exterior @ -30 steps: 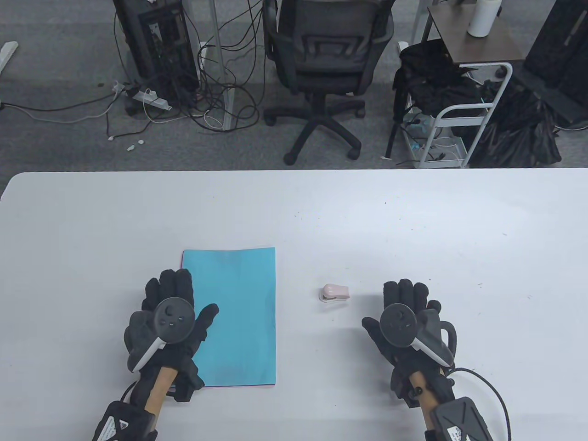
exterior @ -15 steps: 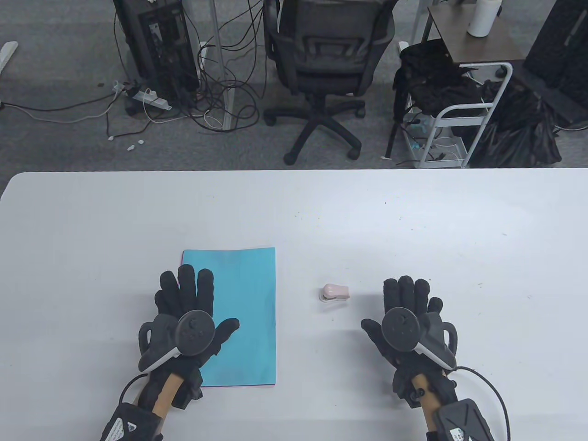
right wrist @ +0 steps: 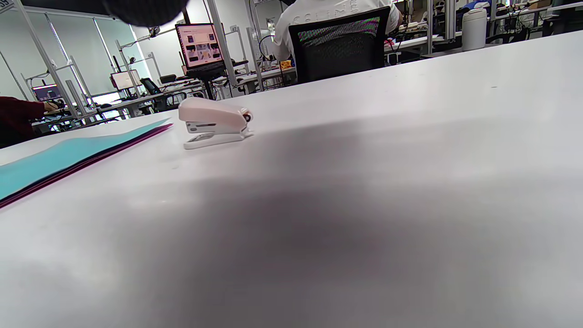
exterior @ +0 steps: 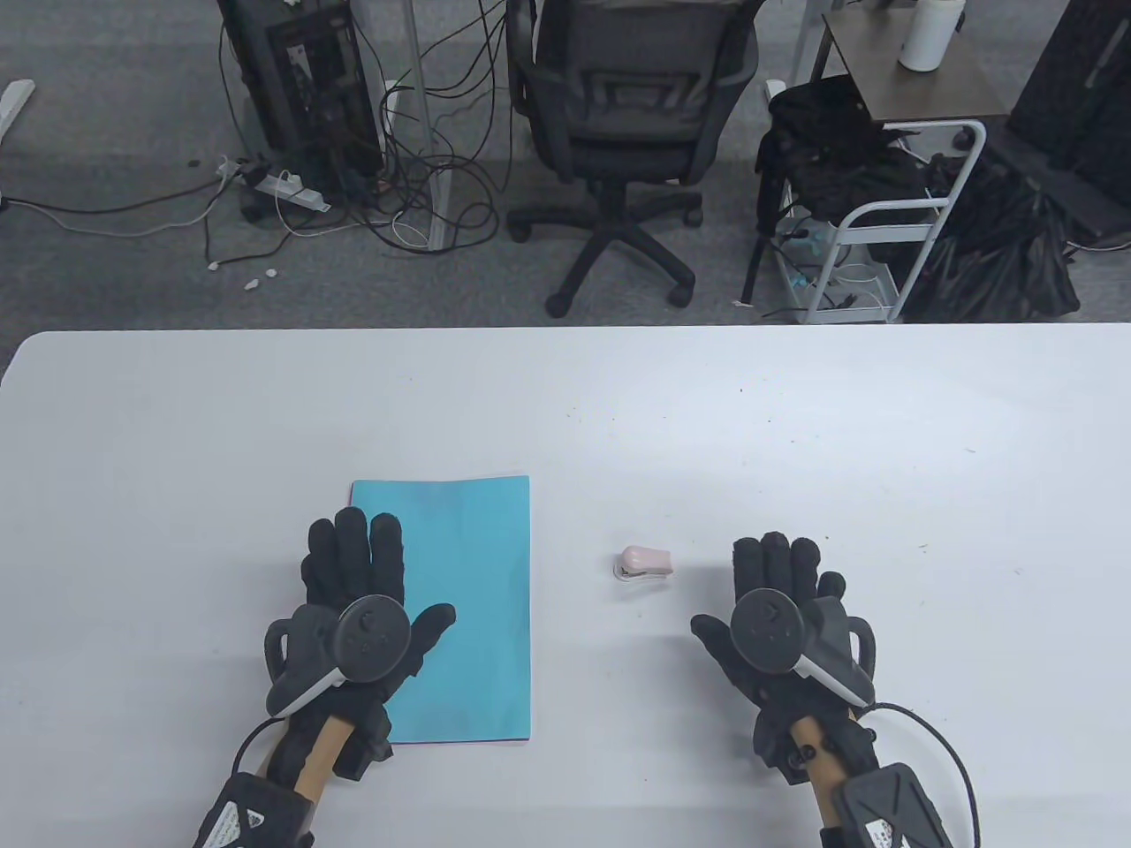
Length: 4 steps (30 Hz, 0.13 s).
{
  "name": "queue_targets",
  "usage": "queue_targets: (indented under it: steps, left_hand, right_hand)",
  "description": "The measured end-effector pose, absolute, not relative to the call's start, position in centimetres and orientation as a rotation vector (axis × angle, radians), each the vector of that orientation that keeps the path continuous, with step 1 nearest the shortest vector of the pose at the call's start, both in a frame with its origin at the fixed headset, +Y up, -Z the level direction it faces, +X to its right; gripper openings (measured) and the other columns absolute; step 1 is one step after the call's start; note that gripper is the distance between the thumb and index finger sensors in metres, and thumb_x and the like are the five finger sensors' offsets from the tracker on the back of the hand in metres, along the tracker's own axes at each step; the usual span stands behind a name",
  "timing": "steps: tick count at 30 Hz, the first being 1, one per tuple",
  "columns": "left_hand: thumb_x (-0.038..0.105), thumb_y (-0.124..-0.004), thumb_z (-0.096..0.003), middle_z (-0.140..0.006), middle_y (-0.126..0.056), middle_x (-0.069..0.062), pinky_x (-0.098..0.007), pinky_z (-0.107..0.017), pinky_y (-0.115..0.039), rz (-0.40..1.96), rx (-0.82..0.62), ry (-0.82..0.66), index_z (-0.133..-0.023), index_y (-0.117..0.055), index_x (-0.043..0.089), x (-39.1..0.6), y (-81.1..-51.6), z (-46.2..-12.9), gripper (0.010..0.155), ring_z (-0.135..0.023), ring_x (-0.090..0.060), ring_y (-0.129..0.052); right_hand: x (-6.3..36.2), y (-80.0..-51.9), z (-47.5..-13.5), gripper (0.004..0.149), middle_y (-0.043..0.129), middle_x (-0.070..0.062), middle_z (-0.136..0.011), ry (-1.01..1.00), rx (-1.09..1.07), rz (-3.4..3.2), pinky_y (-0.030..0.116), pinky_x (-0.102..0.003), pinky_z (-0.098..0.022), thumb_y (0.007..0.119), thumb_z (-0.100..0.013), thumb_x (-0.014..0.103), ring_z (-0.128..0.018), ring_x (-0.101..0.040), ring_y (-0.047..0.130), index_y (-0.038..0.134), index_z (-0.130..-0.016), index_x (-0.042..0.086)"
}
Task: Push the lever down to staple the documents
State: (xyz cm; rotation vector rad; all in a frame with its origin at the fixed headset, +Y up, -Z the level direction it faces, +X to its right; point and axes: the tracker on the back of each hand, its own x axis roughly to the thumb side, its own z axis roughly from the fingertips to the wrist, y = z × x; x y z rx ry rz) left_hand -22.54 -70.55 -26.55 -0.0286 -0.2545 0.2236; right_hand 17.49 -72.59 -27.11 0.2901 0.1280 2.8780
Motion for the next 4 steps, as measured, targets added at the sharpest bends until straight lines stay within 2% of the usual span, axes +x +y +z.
queue_targets:
  steps: [4]
  left_hand:
    - [0.054,-0.063,-0.0578,-0.111,0.011,-0.041,-0.079,-0.068,-0.02,0.239,-0.027,-0.257,-0.102,0.017,0.006,-22.62,-70.51,-26.51,0.104,-0.097,-0.071,0.0]
  right_hand:
    - [17.5,-72.47,-26.96,0.093,0.006,-0.042,-0.108,0.114,0.288,2.878,0.021,-0.083,-0.061,0.055,-0.056,0.053,-0.094,-0.07,0.009,0.01,-0.11,-0.007]
